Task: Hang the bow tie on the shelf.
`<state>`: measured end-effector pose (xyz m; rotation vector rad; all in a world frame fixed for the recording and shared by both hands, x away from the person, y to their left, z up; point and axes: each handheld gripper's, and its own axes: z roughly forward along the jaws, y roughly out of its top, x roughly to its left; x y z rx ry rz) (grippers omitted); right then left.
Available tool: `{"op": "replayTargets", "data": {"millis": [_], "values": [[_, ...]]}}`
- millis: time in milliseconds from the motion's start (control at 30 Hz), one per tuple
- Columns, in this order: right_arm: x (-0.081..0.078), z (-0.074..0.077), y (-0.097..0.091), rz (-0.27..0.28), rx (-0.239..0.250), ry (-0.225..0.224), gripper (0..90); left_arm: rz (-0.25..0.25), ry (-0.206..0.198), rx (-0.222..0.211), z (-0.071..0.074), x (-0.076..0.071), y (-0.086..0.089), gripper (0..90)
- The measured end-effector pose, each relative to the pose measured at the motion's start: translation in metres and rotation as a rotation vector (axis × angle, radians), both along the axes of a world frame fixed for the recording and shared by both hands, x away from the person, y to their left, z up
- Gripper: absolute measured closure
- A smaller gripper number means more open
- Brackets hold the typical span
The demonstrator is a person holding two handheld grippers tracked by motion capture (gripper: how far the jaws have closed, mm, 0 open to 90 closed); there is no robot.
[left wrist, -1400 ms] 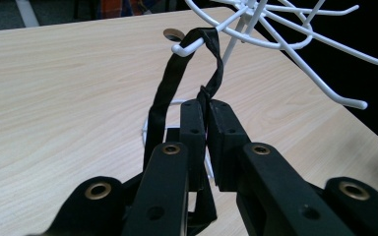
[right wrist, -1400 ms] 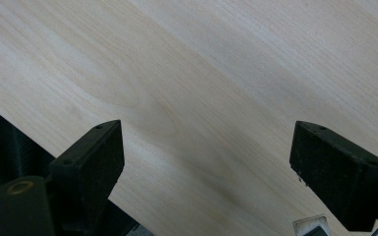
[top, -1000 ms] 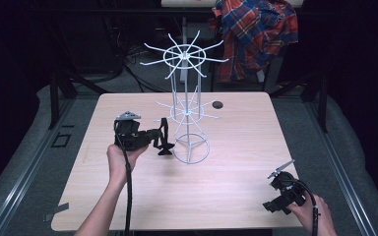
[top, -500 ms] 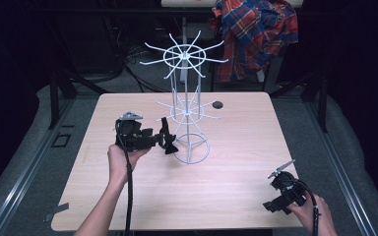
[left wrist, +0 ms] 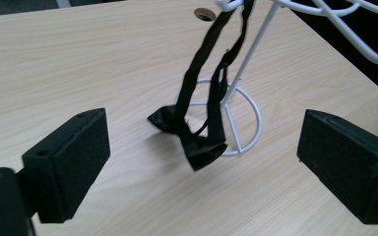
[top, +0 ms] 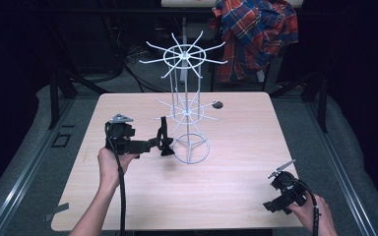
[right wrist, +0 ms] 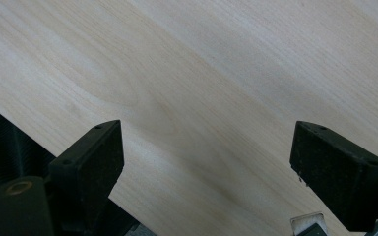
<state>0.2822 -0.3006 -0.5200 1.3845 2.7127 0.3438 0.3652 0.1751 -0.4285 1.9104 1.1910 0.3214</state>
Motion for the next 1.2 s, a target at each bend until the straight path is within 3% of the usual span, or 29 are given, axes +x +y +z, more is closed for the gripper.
{"op": "replayTargets", "data": {"millis": [100, 133, 200, 300, 467, 767, 900, 1033, 1200], "values": [[0.000, -0.001, 0.000, -0.002, 0.005, 0.001, 12.5, 0.022, 0.009, 0.001, -0.002, -0.002, 0.007, 1.7], [0.000, 0.001, 0.000, 0.000, -0.016, -0.006, 12.5, 0.022, 0.018, 0.003, -0.002, -0.002, 0.010, 0.5], [0.000, 0.001, 0.000, 0.005, -0.002, -0.003, 12.5, 0.023, 0.026, 0.013, -0.005, -0.004, 0.015, 0.1], [-0.001, 0.001, 0.001, 0.003, 0.003, -0.008, 12.5, 0.024, 0.058, 0.005, -0.012, -0.004, 0.021, 0.1], [0.000, 0.003, 0.001, 0.009, -0.008, -0.015, 12.6, 0.039, 0.107, 0.027, -0.026, -0.001, 0.032, 0.0], [0.000, 0.004, 0.001, 0.018, -0.005, -0.022, 12.8, 0.055, 0.171, 0.130, -0.046, -0.005, 0.040, 0.0], [-0.001, 0.004, 0.002, 0.010, 0.003, -0.030, 13.0, 0.045, 0.203, 0.160, -0.054, -0.013, 0.042, 0.0], [-0.001, 0.003, 0.004, 0.014, 0.006, -0.035, 13.2, 0.025, 0.239, 0.216, -0.062, -0.018, 0.042, 0.0], [-0.001, 0.005, 0.005, 0.023, -0.011, -0.038, 13.1, 0.026, 0.259, 0.232, -0.066, -0.016, 0.043, 0.0]]}}
